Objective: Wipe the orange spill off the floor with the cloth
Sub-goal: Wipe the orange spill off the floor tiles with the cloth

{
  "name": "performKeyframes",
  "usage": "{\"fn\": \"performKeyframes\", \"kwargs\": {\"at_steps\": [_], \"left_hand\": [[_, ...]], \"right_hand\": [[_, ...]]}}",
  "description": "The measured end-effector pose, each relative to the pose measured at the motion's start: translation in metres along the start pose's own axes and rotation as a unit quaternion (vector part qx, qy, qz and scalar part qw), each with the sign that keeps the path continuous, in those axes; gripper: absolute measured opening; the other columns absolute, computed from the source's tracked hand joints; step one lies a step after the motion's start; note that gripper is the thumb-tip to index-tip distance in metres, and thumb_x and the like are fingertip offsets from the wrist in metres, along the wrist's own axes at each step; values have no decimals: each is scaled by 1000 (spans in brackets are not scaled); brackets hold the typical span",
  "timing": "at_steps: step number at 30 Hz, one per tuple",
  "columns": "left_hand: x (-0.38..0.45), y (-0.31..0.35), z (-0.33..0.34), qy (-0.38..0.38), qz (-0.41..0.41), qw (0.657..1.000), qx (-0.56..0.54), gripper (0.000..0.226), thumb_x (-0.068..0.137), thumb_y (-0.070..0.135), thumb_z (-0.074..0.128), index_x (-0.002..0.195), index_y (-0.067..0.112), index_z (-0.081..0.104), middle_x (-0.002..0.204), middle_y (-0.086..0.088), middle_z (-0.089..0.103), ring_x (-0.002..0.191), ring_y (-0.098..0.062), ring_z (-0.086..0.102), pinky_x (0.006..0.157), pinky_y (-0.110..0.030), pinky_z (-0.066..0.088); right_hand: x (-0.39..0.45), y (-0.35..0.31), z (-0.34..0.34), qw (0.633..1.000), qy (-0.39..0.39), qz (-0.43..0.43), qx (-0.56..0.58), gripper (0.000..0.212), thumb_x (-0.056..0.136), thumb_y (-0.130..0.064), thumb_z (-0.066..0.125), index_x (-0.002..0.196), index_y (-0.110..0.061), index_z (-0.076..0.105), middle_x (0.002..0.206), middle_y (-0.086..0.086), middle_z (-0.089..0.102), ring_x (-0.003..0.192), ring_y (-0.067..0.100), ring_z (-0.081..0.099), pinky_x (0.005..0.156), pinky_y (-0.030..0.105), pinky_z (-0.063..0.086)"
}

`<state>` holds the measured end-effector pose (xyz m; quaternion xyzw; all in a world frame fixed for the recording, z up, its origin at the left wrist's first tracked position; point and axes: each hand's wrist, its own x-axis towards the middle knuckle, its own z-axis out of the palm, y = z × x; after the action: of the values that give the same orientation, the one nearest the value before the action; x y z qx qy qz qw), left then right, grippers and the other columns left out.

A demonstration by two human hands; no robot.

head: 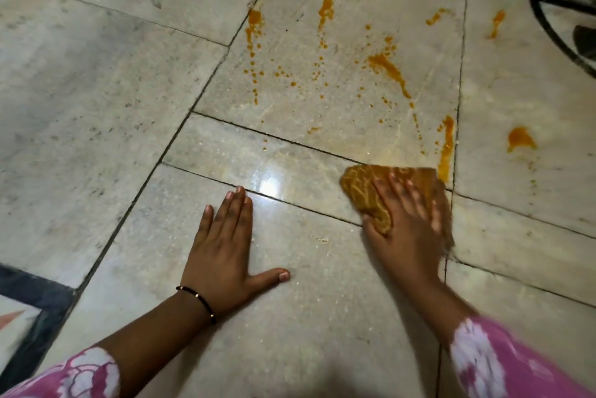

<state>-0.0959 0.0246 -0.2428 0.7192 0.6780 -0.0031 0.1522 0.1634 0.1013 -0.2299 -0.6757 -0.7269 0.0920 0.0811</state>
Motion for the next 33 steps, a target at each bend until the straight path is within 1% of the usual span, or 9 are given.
{"fn": "performKeyframes", "kwargs": {"at_steps": [4, 10, 14, 19, 22, 25, 27, 30, 33], "left_hand": [[2, 0, 1, 2, 0, 1000, 1, 119, 71, 91, 24, 149, 2, 14, 157, -14, 10, 145, -24, 7, 114, -46, 6], [2, 0, 1, 7, 4, 1000, 7, 119, 70, 91, 23, 149, 2, 14, 157, -14, 8, 145, -26, 7, 115, -45, 4], [2, 0, 1, 1, 3, 1000, -1, 119, 70, 91, 22, 150, 4, 10, 158, -13, 6, 146, -25, 5, 115, -44, 1], [2, -1, 1, 8, 5, 1000, -11, 118, 71, 91, 23, 149, 3, 13, 157, -15, 10, 145, -26, 9, 115, -43, 2], [2, 0, 1, 13, 8, 1000, -9, 119, 70, 91, 21, 149, 2, 13, 157, -15, 10, 145, -26, 8, 115, -43, 1], [3, -1, 3, 24, 15, 1000, -11, 120, 69, 92, 22, 149, 3, 12, 157, -14, 7, 145, -25, 3, 116, -43, -2], [2, 0, 4, 28, 22, 999, -11, 121, 68, 92, 20, 150, 4, 10, 158, -13, 2, 145, -23, -2, 116, -42, -5], [1, 1, 3, 36, 24, 999, -22, 118, 70, 91, 22, 150, 5, 9, 158, -12, 2, 146, -24, -3, 116, -44, -4], [4, 6, 1, 43, 74, 994, -60, 105, 77, 80, 34, 150, 7, 14, 158, -9, 6, 146, -25, 3, 116, -47, 3]], "right_hand": [[-79, -35, 12, 997, 22, 71, 12, 67, 80, -54, 37, 144, -33, 30, 151, -5, 33, 140, 21, 24, 114, 44, 5], [-24, -72, 26, 995, -24, -99, 24, 62, 79, -47, 43, 140, -34, 39, 148, -4, 39, 138, 22, 32, 111, 44, 12], [7, -19, 12, 1000, 4, 5, 21, 62, 83, -51, 37, 141, -32, 38, 151, -6, 34, 141, 20, 24, 115, 42, 6], [-89, -19, 8, 995, 15, 101, 14, 66, 82, -52, 35, 144, -30, 32, 151, -2, 33, 141, 23, 24, 114, 47, 10], [-99, -56, 16, 1000, -12, 3, 6, 67, 79, -47, 40, 143, -32, 31, 151, -3, 34, 138, 24, 27, 112, 45, 8], [-36, -52, 15, 989, -40, -144, -17, 62, 81, -40, 44, 141, -28, 38, 148, 0, 39, 137, 26, 34, 113, 46, 11], [9, -34, 11, 993, -31, -112, -13, 59, 85, -36, 48, 143, -26, 37, 151, 2, 34, 140, 27, 27, 115, 46, 7], [26, -31, 13, 999, -7, 19, 30, 61, 89, -34, 51, 145, -24, 31, 155, 2, 24, 143, 27, 16, 116, 47, 0], [-22, -38, 14, 996, -13, -73, 42, 61, 87, -39, 43, 145, -26, 32, 154, 1, 28, 143, 27, 19, 116, 46, 3]]}}
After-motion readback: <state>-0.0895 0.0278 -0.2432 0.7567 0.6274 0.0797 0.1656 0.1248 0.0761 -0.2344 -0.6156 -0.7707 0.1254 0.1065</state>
